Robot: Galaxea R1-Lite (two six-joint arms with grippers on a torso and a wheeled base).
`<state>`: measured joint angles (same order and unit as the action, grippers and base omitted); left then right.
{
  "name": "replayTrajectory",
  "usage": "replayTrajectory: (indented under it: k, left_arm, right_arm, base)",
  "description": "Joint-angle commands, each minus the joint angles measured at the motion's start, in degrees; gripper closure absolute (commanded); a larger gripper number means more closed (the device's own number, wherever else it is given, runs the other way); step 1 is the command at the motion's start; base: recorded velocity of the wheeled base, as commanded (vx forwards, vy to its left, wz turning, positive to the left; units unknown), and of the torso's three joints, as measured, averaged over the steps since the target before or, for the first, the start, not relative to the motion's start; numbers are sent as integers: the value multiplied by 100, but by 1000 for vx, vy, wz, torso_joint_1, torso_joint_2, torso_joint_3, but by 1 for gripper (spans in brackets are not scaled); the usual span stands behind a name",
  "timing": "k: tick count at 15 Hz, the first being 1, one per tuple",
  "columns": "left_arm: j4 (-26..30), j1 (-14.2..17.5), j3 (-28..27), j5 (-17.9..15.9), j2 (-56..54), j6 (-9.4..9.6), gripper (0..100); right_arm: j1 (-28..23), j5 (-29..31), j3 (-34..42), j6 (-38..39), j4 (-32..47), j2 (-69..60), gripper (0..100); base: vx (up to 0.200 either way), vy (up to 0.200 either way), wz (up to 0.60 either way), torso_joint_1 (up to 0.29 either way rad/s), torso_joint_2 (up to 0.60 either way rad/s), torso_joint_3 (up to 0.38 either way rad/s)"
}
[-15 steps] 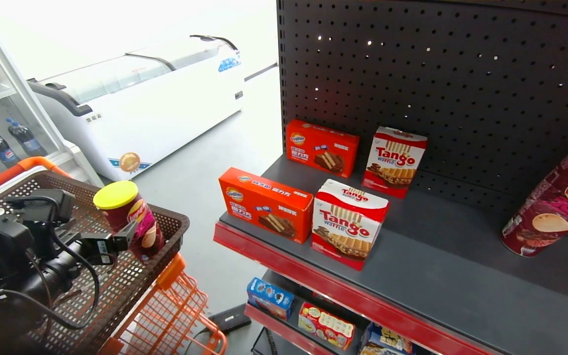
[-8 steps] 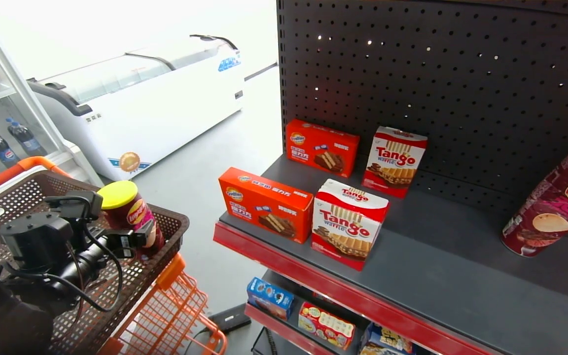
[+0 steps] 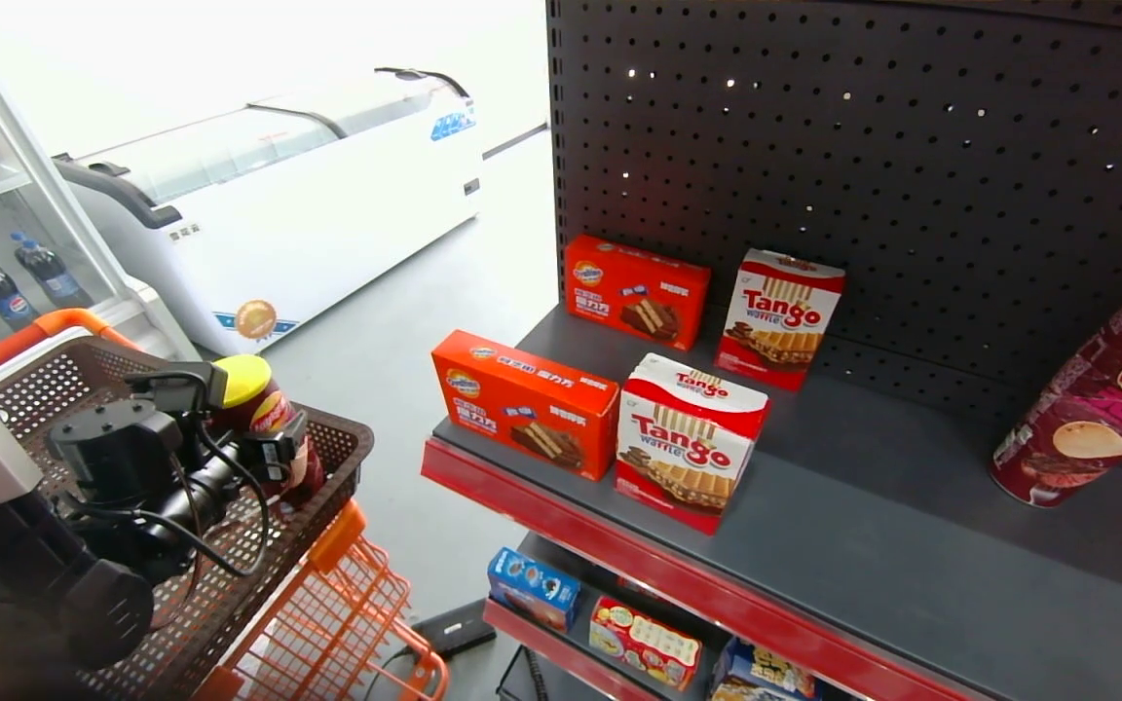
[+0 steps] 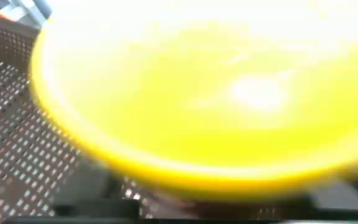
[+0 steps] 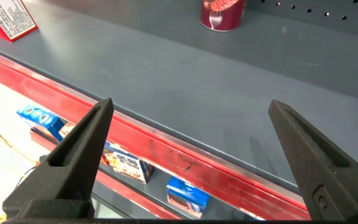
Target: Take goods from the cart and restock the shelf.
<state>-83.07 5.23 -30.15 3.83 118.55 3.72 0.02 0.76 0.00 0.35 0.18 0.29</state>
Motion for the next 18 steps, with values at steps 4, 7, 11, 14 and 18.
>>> replayTrajectory:
  k: [4, 7, 11, 14, 18]
  left_arm:
    - [10, -57, -228, -14, 107, 15, 100]
    - [1, -75, -211, -14, 10, 41, 100]
    - [449, -119, -290, -145, -931, 120, 100]
    - [1144, -198, -334, -348, -1669, 120, 100]
    - [2787, -321, -861, -682, -3049, 112, 100]
  right_arm:
    - [6, 4, 0, 0, -1, -3, 0]
    - [6, 4, 0, 0, -1, -3, 0]
    - [6, 4, 0, 0, -1, -3, 0]
    - [6, 4, 0, 0, -1, -3, 0]
    - [6, 4, 0, 0, -1, -3, 0]
  base:
    - [0, 0, 0, 0, 0, 0]
    - [0, 0, 0, 0, 0, 0]
    - [0, 0, 0, 0, 0, 0]
    - [0, 0, 0, 0, 0, 0]
    - [0, 0, 0, 0, 0, 0]
